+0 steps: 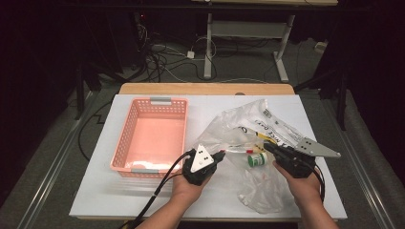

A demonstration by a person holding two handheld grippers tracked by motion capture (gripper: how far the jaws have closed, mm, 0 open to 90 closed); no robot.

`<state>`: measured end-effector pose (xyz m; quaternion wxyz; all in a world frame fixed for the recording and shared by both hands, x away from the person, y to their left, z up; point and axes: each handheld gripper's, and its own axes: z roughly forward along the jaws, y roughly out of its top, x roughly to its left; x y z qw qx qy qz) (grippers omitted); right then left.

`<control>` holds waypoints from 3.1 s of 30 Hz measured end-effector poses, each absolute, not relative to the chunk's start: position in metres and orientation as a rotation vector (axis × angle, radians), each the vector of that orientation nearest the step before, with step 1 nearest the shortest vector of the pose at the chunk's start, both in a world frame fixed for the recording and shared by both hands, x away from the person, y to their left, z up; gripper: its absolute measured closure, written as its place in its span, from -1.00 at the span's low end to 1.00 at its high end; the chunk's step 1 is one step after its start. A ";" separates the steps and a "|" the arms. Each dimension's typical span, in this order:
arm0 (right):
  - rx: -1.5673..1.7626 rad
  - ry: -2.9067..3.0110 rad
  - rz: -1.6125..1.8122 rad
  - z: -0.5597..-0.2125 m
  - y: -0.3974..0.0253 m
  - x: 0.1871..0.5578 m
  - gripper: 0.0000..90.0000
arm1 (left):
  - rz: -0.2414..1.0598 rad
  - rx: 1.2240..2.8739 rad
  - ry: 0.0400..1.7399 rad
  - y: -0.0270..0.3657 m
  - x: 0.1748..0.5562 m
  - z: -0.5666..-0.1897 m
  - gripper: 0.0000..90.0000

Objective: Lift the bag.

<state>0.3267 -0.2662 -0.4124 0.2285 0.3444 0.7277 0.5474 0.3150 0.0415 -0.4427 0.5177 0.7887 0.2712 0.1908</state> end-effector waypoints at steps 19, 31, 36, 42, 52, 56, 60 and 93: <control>0.909 1.934 1.575 -0.390 -0.255 0.330 1.00 | 0.623 1.787 0.594 0.032 0.319 -0.387 0.96; 0.918 1.769 1.639 -0.364 -0.247 0.353 1.00 | 0.689 1.686 0.545 0.025 0.344 -0.344 0.96; 0.903 1.712 1.657 -0.350 -0.244 0.360 1.00 | 0.703 1.647 0.532 0.024 0.354 -0.328 0.96; 0.879 1.672 1.655 -0.328 -0.244 0.369 1.00 | 0.722 1.602 0.507 0.022 0.367 -0.300 0.96; 0.877 1.592 1.651 -0.289 -0.253 0.384 1.00 | 0.742 1.575 0.433 -0.001 0.385 -0.255 0.96; 0.882 1.559 1.664 -0.281 -0.258 0.385 1.00 | 0.745 1.553 0.402 -0.011 0.388 -0.236 0.96; 0.901 1.589 1.640 -0.291 -0.258 0.387 1.00 | 0.728 1.560 0.408 -0.016 0.393 -0.238 0.96; 0.963 1.638 1.527 -0.319 -0.272 0.395 1.00 | 0.545 1.721 0.657 0.030 0.386 -0.340 0.36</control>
